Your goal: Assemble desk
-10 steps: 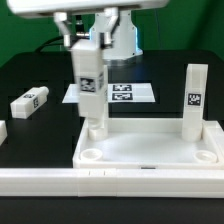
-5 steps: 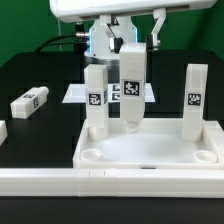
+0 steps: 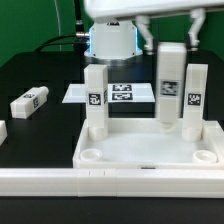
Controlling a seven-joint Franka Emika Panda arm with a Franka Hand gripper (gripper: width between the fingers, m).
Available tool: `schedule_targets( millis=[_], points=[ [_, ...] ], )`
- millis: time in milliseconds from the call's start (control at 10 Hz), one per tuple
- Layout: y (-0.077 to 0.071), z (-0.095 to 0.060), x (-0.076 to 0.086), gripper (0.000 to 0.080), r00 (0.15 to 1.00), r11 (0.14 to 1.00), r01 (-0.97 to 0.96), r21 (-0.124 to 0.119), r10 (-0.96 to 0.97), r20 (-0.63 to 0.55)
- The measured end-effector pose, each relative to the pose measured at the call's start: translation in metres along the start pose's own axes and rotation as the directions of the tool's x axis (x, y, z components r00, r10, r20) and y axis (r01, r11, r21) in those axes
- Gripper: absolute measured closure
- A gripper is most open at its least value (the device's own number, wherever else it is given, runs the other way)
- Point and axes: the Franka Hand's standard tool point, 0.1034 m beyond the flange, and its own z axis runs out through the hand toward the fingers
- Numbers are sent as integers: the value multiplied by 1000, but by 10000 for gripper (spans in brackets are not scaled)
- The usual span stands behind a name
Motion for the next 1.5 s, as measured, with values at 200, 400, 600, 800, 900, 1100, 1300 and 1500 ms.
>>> schedule_targets(
  millis=[200, 400, 600, 800, 900, 1100, 1300, 1500],
  points=[
    [-33, 9, -7, 506, 1000, 1000, 12, 10, -12, 9],
    [-35, 11, -9, 506, 1000, 1000, 8, 9, -8, 12],
    [-35, 12, -8, 506, 1000, 1000, 9, 9, -9, -6],
    [-37, 15, -10, 506, 1000, 1000, 17, 8, -17, -5],
    [-40, 17, -9, 506, 1000, 1000, 18, 9, -18, -19],
    [-40, 21, -10, 506, 1000, 1000, 19, 6, -19, -14],
    [-38, 25, -9, 506, 1000, 1000, 21, 2, -21, -13],
    [-37, 25, -2, 506, 1000, 1000, 19, 1, -19, -23]
  ],
)
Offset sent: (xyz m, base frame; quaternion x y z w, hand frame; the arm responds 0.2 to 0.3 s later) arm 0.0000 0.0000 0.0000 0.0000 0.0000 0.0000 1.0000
